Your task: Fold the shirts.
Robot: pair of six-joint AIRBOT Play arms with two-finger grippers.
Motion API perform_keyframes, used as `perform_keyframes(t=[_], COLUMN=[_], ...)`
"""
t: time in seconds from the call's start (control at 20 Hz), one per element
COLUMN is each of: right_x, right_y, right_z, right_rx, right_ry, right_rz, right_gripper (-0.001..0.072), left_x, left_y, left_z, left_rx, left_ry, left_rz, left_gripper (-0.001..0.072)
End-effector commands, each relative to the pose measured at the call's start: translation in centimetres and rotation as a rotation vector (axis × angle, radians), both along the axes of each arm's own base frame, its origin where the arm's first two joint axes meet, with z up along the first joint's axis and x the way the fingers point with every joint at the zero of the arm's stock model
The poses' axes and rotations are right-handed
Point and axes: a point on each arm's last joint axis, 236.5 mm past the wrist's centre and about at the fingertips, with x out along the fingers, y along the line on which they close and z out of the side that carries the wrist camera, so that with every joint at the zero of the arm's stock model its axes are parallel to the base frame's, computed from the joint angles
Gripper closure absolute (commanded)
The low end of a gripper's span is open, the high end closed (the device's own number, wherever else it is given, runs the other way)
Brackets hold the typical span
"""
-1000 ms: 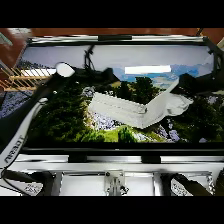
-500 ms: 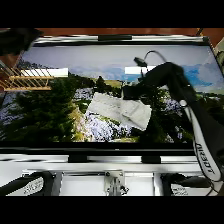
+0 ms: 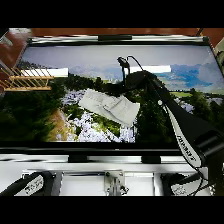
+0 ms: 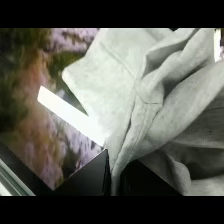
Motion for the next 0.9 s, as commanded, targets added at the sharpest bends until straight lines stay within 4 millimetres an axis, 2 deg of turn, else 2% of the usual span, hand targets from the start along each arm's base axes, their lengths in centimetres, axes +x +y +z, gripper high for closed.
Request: perform_keyframes(t=[0.0, 0.05, 0.15, 0.25, 0.35, 0.45, 0.55, 0.65, 0.7, 0.75, 0.85], right_x=[1.2, 0.8, 0.2, -0.3, -0.5, -0.4, -0.6, -2.2, -3.5, -4.9, -6.5], right_y=[2.0, 2.8, 3.5, 2.5, -0.7, -6.0, -13.4, -20.4, -22.2, -22.8, -21.1], right_z=[0.9, 0.7, 0.5, 0.8, 0.6, 0.1, -1.3, -3.3, -4.5, -5.7, -8.2], right_rx=[0.056, 0.076, 0.092, 0.067, -0.01, -0.119, -0.273, -0.384, -0.371, -0.33, -0.183], right_ry=[-0.045, -0.026, -0.005, -0.001, 0.015, 0.057, 0.151, 0.321, 0.41, 0.485, 0.571], right_rz=[-0.041, -0.038, -0.026, 0.007, 0.032, 0.021, -0.057, -0.161, -0.192, -0.211, -0.265], right_gripper=[0.035, 0.0162, 0.0162, 0.016, 0.016, 0.016, 0.016, 0.016, 0.016, 0.016, 0.0159], left_x=[-0.3, -0.4, -0.4, -0.4, -0.5, -0.6, -0.6, -0.5, -0.5, -0.5, -0.5], left_y=[0.1, 0.1, 0.0, -0.2, -0.3, -0.4, -0.4, -0.4, -0.4, -0.4, -0.4], left_z=[0.0, 0.0, -0.1, -0.2, -0.3, -0.5, -0.7, -1.0, -1.1, -1.1, -1.1], left_rx=[0.01, 0.01, 0.011, 0.012, 0.013, 0.021, 0.021, 0.019, 0.019, 0.019, 0.019], left_ry=[0.002, 0.004, 0.006, 0.01, 0.015, 0.018, 0.024, 0.032, 0.035, 0.035, 0.035], left_rz=[-0.002, -0.004, -0.007, -0.014, -0.019, -0.025, -0.027, -0.028, -0.029, -0.029, -0.029], left_gripper=[0.0675, 0.0675, 0.0675, 0.0675, 0.0675, 0.0675, 0.0674, 0.0675, 0.0675, 0.0675, 0.0675])
